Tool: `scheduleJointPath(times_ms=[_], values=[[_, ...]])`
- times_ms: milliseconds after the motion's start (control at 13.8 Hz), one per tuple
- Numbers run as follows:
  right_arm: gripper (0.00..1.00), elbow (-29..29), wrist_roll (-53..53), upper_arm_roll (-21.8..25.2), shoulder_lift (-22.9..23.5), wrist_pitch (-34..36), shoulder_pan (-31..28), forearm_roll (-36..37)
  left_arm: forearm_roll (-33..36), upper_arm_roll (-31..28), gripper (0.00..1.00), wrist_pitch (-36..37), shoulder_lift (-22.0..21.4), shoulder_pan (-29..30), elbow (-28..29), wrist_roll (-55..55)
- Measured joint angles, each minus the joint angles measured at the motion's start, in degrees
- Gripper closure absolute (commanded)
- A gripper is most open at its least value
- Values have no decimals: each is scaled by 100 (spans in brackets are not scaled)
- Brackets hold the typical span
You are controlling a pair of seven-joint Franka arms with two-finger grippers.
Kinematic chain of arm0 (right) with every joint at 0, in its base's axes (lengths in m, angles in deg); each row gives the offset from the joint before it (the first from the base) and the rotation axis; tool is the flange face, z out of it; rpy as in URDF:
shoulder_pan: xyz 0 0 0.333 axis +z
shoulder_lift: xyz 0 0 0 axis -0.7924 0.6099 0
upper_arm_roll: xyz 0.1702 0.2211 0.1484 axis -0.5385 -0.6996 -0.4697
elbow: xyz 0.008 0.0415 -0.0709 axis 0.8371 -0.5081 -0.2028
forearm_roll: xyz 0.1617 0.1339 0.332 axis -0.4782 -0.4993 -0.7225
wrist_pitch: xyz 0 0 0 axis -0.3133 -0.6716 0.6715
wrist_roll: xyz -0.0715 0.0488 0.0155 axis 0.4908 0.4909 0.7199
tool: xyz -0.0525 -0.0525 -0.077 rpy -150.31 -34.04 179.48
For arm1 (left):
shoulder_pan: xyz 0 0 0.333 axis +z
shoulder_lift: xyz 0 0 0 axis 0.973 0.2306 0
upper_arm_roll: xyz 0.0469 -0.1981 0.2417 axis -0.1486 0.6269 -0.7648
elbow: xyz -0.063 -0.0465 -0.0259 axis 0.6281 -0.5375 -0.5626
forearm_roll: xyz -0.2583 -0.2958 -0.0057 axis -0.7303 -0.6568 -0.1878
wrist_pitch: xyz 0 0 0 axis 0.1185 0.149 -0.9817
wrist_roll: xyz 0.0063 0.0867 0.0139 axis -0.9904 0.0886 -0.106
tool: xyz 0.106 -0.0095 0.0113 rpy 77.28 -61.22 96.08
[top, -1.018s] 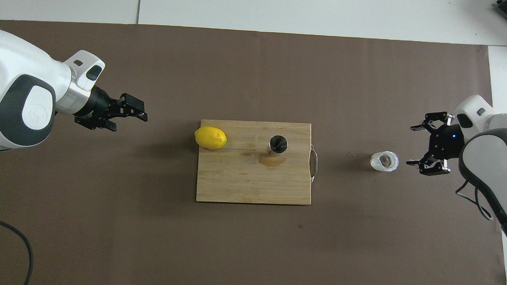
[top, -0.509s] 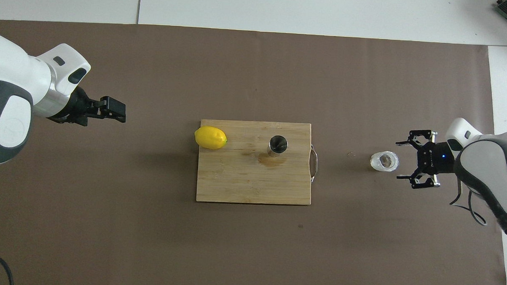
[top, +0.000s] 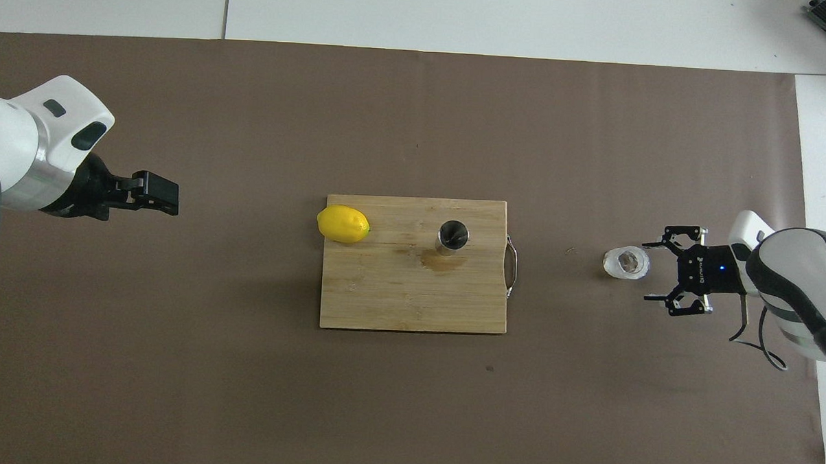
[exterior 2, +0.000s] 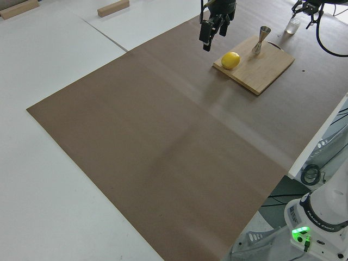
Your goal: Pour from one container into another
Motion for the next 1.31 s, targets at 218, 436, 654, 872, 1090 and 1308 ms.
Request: scheduleJointPath(times_ms=[218, 436, 654, 872, 1090, 1308], values=[[0, 3, 77, -8, 63, -3, -21, -50, 2, -739, 0, 6, -70, -509, -1, -56], [0, 14, 82, -33, 63, 1, 8, -234, 13, -1031, 0, -78, -75, -747, -2, -265], [0, 15, 82, -43, 63, 18, 55, -270, 56, -1247, 0, -66, -75, -849, -2, -530], [0, -5, 157, -46, 68, 30, 55, -432, 59, -1504, 0, 191, -72, -852, -185, -839], [0, -29, 331, -46, 148, 39, 55, -600, 203, -1691, 0, 707, -42, -852, -622, -1021], [22, -39, 381, -53, 193, 42, 68, -718, 301, -1681, 0, 749, -7, -931, -703, -1113]])
